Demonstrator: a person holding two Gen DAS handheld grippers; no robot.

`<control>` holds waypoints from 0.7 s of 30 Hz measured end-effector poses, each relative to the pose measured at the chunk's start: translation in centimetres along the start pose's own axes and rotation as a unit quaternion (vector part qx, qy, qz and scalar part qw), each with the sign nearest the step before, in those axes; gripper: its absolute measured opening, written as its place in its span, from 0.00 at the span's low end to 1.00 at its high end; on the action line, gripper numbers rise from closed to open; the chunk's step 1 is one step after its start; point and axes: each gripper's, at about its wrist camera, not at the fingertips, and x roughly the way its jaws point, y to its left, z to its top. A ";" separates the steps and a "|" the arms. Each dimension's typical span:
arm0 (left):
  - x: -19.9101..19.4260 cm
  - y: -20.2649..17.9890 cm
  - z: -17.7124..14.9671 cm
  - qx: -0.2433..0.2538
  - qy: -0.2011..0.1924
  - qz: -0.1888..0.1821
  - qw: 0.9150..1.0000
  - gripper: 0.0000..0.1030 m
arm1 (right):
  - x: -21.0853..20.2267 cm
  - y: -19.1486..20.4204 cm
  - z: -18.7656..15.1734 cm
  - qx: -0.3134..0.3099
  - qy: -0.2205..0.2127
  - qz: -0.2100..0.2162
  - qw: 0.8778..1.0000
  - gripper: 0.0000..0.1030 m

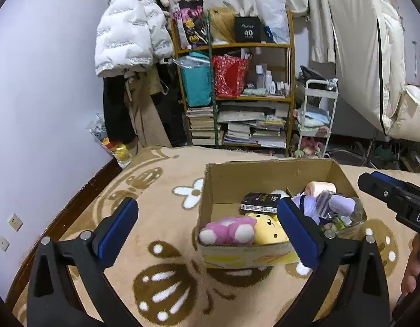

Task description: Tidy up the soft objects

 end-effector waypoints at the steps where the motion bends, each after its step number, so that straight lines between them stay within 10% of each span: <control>1: -0.7 0.2 -0.1 -0.002 -0.005 0.001 1.000 0.99 | -0.4 0.1 0.0 -0.002 -0.003 -0.001 1.000 0.57; 21: -9.6 0.6 -2.5 0.004 -0.044 0.008 0.999 0.99 | -8.4 2.5 -1.0 -0.034 -0.046 -0.033 0.998 1.00</control>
